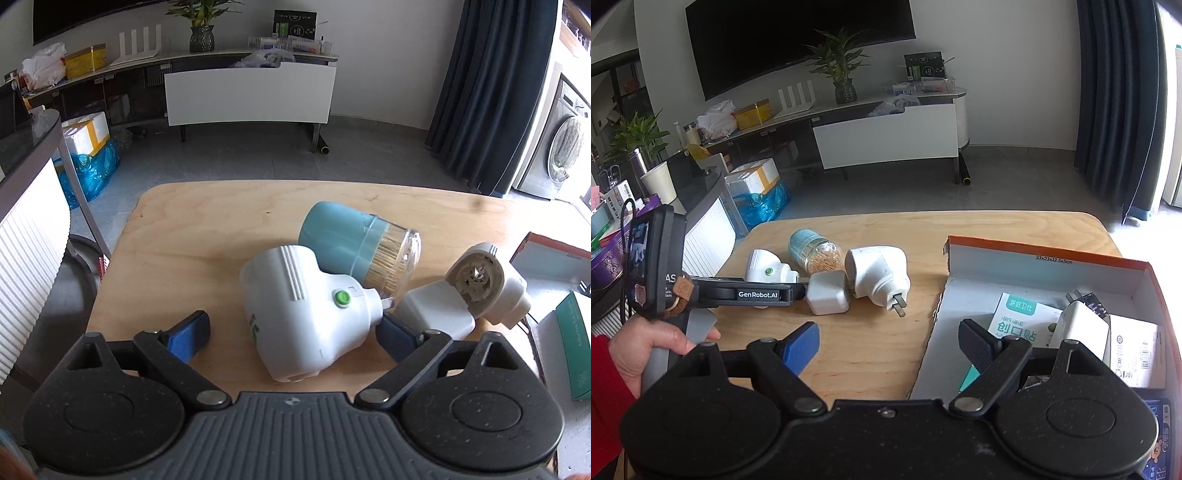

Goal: Organize rigid objects
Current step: 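Grasp the large white air-freshener device with left gripper while right gripper approaches the white plug, then lift the air-freshener device with left gripper while right gripper grasps the white plug device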

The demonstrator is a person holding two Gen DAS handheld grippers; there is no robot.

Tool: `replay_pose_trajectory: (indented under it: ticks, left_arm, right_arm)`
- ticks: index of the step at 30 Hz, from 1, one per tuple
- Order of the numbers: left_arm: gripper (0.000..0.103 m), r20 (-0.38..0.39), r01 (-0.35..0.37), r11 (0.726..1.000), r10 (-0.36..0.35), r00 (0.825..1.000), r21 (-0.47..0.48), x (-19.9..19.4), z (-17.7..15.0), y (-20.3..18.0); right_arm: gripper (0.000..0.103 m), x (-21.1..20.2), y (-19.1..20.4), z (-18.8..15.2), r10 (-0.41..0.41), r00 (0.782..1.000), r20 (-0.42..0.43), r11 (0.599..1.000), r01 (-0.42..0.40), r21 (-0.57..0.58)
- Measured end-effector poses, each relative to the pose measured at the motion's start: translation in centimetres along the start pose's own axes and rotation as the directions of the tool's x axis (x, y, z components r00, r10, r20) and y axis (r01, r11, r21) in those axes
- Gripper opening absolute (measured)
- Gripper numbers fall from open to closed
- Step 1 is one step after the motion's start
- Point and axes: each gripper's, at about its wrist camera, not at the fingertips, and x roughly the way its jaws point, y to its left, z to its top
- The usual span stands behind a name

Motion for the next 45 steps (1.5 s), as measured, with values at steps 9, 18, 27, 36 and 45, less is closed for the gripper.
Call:
replay_pose_trajectory:
  ticks: [9,18,27,36,45]
  left_arm:
    - [0.077,0.069,0.039,0.999,-0.039,0.997,-0.005,-1.0,-0.6,-0.5]
    - [0.075,0.111,0.044,0.999,-0.041,0.993,-0.027,-3.7,-0.9,-1.0]
    - [0.075,0.154,0.070,0.996,-0.059,0.986,-0.061,-5.6,-1.5,-0.6]
    - [0.075,0.176,0.083,0.995,-0.072,0.982,-0.055,-5.2,-1.6,-0.4]
    - [0.075,0.184,0.083,0.995,-0.072,0.980,-0.055,-5.8,-1.5,-0.5]
  right_arm:
    - [0.098,1.0,0.0,0.2,-0.005,1.000,-0.001,1.000,0.005,0.004]
    - [0.098,3.8,-0.6,1.8,0.023,0.999,-0.029,1.000,-0.023,0.006]
    - [0.099,9.8,-1.0,4.9,0.137,0.985,-0.102,0.990,-0.132,0.051]
    - [0.093,13.9,-1.7,4.8,0.151,0.980,-0.131,0.982,-0.134,0.131]
    - [0.077,10.8,-0.9,4.5,0.101,0.993,-0.063,0.992,-0.095,0.086]
